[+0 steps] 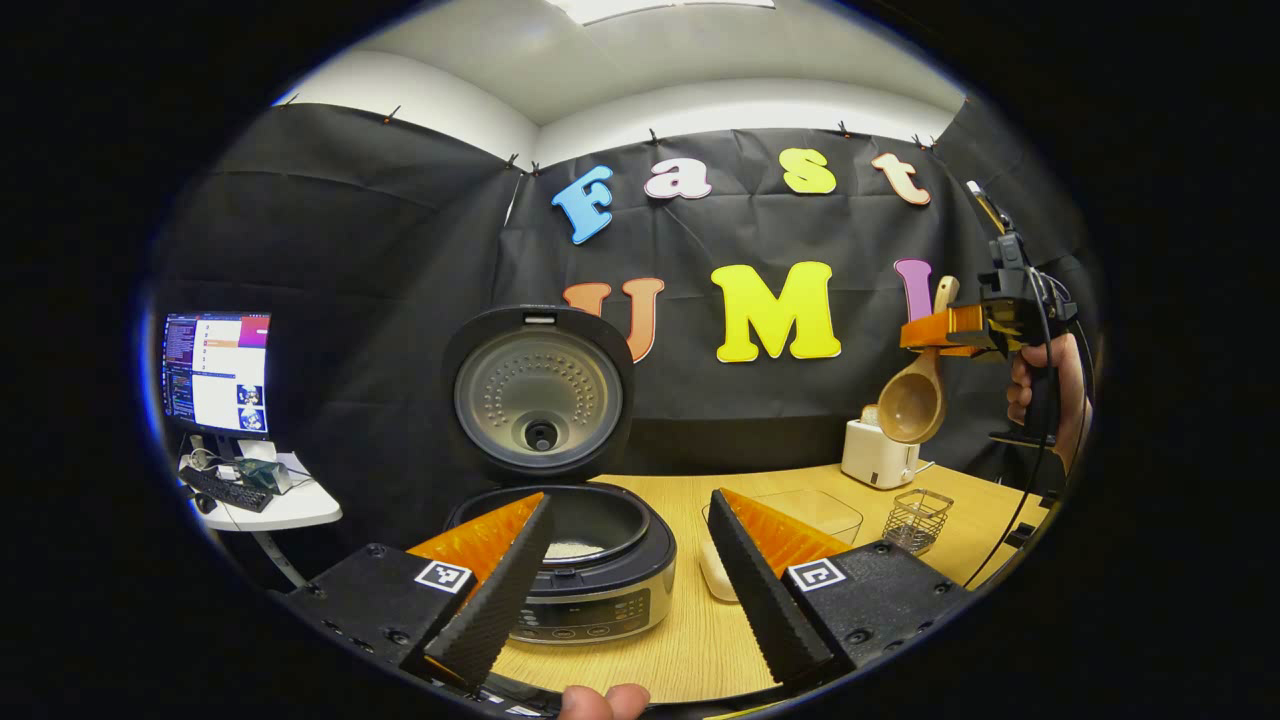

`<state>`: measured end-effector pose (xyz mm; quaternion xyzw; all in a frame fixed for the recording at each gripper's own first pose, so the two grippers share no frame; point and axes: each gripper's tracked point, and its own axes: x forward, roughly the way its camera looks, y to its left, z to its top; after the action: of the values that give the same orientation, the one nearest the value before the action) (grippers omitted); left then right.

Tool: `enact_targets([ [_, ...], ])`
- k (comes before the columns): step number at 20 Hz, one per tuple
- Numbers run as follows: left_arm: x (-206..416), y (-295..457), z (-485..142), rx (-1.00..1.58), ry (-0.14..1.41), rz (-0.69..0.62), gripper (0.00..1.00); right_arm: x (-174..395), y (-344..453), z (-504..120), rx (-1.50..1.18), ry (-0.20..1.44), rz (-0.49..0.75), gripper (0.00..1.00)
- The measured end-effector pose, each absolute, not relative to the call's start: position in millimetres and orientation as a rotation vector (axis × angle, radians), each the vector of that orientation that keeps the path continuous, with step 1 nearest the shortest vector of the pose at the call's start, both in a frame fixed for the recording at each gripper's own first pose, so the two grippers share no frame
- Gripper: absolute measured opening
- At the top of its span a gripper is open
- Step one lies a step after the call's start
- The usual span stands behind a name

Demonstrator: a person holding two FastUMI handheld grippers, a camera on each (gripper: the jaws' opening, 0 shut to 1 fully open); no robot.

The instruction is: Close the left gripper, press the button to open the rice cooker; take a wooden spoon from the chopstick holder with the right hand, scoop a spoonful of rice and pour it into the rice cooker, then put the wooden spoon back into the chopstick holder.

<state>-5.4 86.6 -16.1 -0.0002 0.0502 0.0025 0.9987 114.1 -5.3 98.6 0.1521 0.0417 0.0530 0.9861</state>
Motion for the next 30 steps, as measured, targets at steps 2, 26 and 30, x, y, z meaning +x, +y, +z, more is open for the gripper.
enact_targets([
  [2, -6.7, 83.3, -14.0, -0.001, 0.093, 0.002, 0.99, 116.1, -36.4, 83.7, 0.312, 0.097, 0.055, 0.0],
  [26, -6.1, 101.9, -19.6, 0.001, 0.113, 0.039, 0.99, 154.3, -107.9, -92.7, 0.271, 0.246, -0.088, 0.0],
  [30, -8.4, 99.5, -15.5, 0.003, 0.104, 0.038, 0.99, 155.0, -106.2, -95.4, 0.268, 0.236, -0.085, 0.0],
])
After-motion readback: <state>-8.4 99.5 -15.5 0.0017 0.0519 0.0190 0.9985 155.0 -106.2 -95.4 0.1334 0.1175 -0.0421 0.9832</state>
